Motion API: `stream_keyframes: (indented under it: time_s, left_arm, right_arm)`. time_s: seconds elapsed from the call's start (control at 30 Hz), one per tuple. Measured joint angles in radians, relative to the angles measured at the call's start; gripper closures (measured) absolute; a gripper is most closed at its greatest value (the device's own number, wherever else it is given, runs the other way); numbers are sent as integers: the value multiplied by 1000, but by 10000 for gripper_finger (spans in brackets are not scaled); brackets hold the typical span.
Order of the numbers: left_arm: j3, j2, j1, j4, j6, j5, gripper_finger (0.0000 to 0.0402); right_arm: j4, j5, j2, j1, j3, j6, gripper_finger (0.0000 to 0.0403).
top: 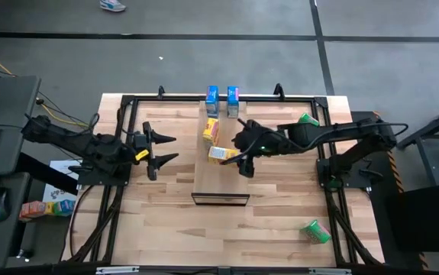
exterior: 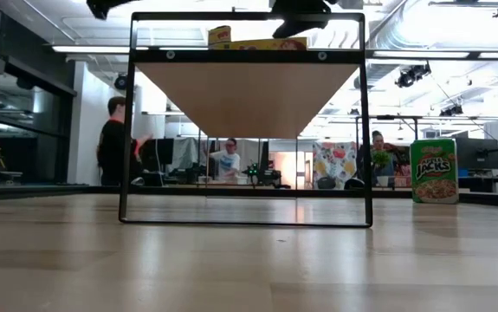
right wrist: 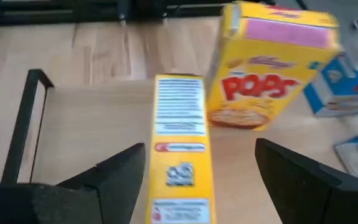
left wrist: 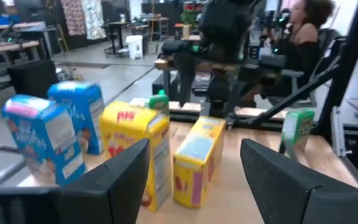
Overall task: Stack cereal on shelf
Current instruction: Put the yellow cereal box on the shelf
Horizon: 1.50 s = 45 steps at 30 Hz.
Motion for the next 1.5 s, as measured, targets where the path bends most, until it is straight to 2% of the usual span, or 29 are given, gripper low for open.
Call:
stream_keyframes:
  time_s: [0.23,0.43,1.0,1.23,1.33,1.5]
  left_arm:
    - [-28,0,2,61,-8,-100,158]
    - [-28,2,2,55,-7,-104,158]
    - [-28,2,2,52,-6,-104,158]
    - [-28,2,2,52,-6,-103,158]
    - [-28,2,2,51,-6,-103,158]
    - [-28,2,2,51,-6,-103,158]
  right_arm:
    - [-64,-2,113,-9,97,-28,107]
    - [-79,-30,170,-7,133,-42,107]
    - [-157,-45,177,-17,130,0,107]
    - [-201,-20,184,-17,130,-43,110]
    - [-226,-22,184,-17,130,-82,130]
    - [-284,65,191,-27,130,-96,207]
